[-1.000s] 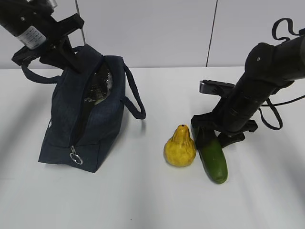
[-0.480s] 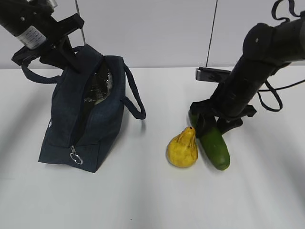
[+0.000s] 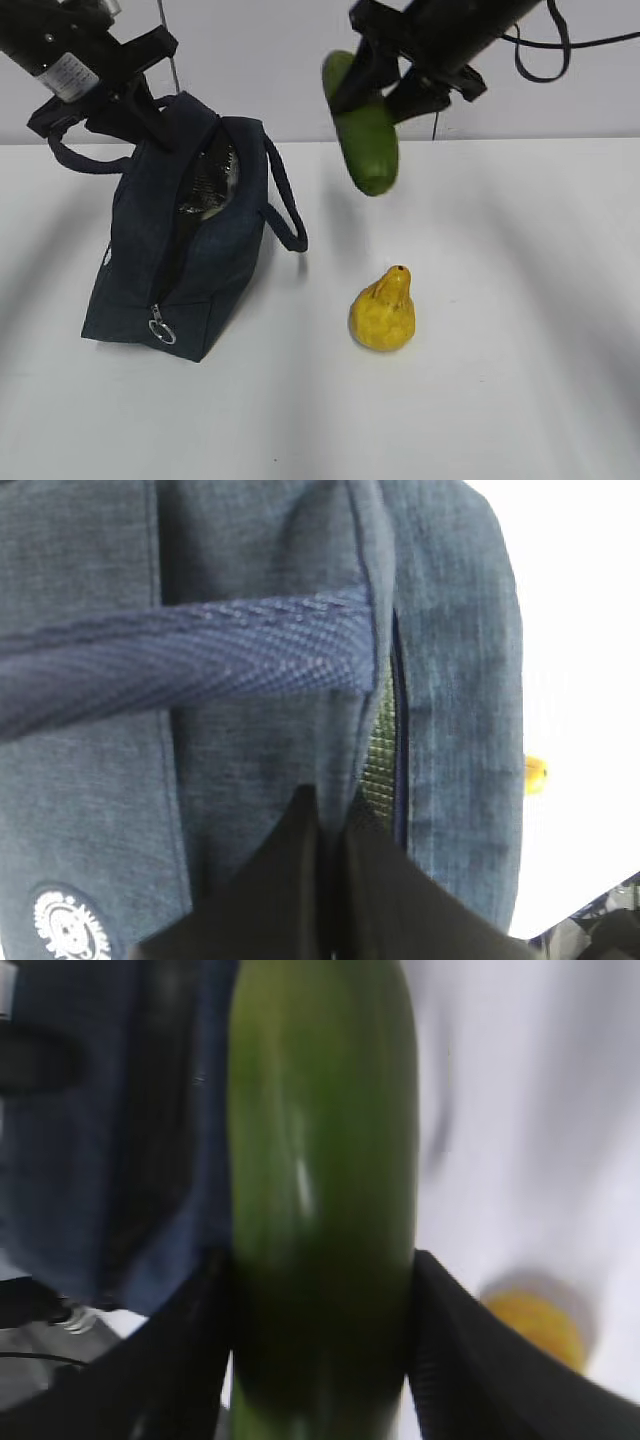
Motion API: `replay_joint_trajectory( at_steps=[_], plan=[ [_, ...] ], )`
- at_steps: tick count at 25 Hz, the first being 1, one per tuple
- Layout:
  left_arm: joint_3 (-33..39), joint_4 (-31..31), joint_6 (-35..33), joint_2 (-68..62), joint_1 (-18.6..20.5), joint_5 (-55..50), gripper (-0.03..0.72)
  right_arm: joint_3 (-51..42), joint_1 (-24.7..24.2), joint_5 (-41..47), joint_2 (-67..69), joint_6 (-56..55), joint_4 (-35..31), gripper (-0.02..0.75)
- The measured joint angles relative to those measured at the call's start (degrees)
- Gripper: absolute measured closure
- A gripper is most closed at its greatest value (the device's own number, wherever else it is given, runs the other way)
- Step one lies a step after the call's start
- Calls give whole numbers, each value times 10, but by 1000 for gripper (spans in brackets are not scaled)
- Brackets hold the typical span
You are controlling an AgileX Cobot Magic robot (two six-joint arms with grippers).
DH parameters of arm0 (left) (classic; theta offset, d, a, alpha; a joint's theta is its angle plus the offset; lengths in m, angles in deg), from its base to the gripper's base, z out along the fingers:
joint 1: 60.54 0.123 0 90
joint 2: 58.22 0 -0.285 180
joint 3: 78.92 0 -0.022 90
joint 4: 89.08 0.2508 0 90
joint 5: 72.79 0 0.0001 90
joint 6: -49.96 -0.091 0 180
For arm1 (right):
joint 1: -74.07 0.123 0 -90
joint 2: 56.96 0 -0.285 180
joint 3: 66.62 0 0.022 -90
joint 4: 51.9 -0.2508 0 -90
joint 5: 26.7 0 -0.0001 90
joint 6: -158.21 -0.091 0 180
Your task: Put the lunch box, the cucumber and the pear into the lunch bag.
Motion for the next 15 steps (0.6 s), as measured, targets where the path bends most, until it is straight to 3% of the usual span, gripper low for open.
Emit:
replay_joint_trajectory(
  at_steps=[6,15],
  plan=[
    [0,-21,0,0,0,1,686,16,55,-28,13,0,-127,379],
    [0,-23,0,0,0,0,686,17,113,-133,111,-11,-171,379]
  ],
)
